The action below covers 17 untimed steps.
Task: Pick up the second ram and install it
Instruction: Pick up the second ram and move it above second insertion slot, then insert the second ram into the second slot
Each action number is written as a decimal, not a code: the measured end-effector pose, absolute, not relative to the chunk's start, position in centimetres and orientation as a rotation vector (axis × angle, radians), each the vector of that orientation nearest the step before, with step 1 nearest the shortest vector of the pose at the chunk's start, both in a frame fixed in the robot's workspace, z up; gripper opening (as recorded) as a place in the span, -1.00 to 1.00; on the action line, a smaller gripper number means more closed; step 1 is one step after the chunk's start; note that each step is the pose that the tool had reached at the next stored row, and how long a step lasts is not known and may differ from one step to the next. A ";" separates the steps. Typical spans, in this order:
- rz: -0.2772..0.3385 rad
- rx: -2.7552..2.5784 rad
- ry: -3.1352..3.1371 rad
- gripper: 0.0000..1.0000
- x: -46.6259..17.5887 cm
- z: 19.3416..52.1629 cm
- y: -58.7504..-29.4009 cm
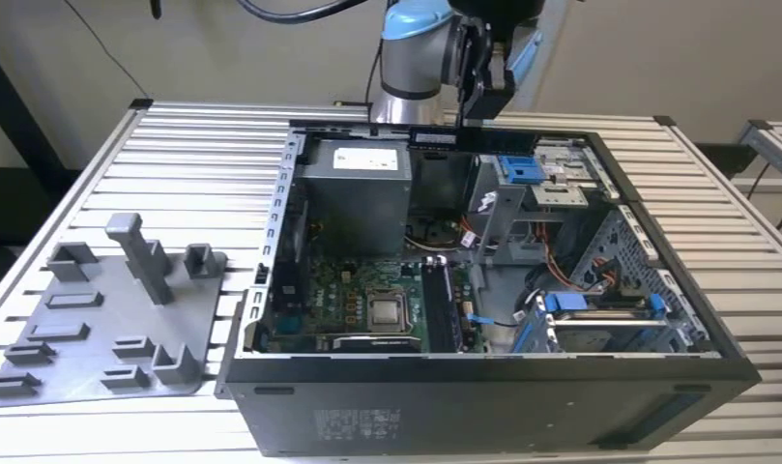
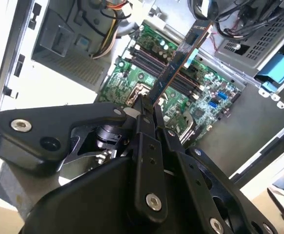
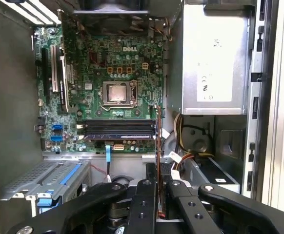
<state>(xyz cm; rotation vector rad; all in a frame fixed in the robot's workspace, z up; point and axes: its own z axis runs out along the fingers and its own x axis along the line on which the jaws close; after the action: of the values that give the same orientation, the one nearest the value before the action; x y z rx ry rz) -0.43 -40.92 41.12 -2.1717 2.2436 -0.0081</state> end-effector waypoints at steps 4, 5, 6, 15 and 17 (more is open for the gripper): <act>-0.008 -2.172 2.244 -0.72 -0.4 41.1 -40.9; -0.008 -2.172 2.244 -0.72 -0.4 41.1 -40.9; -0.008 -2.172 2.244 -0.72 -0.4 41.1 -40.9; -0.008 -2.170 2.245 -0.72 -0.4 41.1 -40.9; -0.009 -2.150 2.264 -0.72 -0.4 41.1 -40.9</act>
<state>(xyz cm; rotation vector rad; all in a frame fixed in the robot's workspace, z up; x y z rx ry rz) -0.43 -40.90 41.06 -2.1504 2.2644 -0.0088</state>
